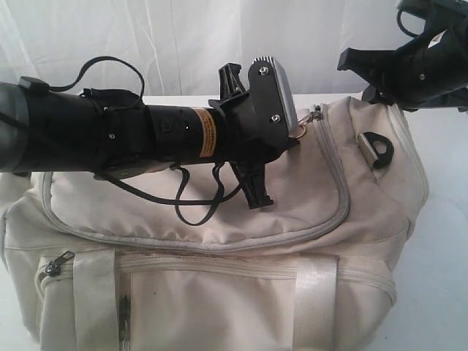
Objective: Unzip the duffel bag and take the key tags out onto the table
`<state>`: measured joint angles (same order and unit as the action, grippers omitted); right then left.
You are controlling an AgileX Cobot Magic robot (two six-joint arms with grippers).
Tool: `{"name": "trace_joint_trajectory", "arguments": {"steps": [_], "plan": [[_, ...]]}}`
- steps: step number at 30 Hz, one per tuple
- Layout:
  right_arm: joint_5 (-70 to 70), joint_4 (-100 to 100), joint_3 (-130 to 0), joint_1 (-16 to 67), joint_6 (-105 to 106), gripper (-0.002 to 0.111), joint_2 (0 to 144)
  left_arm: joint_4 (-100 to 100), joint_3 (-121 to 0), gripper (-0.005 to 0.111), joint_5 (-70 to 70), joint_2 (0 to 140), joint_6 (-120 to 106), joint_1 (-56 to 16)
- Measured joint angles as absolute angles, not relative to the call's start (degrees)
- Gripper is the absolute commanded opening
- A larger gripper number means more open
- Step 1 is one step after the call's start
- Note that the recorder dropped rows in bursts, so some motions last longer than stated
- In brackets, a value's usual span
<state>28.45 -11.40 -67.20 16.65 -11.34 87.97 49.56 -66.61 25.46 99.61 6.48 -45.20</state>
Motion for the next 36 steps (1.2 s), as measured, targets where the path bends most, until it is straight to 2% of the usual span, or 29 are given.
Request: {"name": "trace_joint_trajectory", "arguments": {"steps": [7, 18, 36], "plan": [[28.4, -11.5, -67.2, 16.7, -11.3, 0.0, 88.0, 49.6, -66.6, 0.0, 24.7, 99.6, 5.8, -45.2], [28.4, -11.5, -67.2, 16.7, -11.3, 0.0, 88.0, 49.2, -66.6, 0.0, 25.1, 99.6, 5.9, -45.2], [28.4, -11.5, -67.2, 16.7, -11.1, 0.0, 88.0, 54.2, -66.6, 0.0, 24.1, 92.3, 28.5, -45.2]]}}
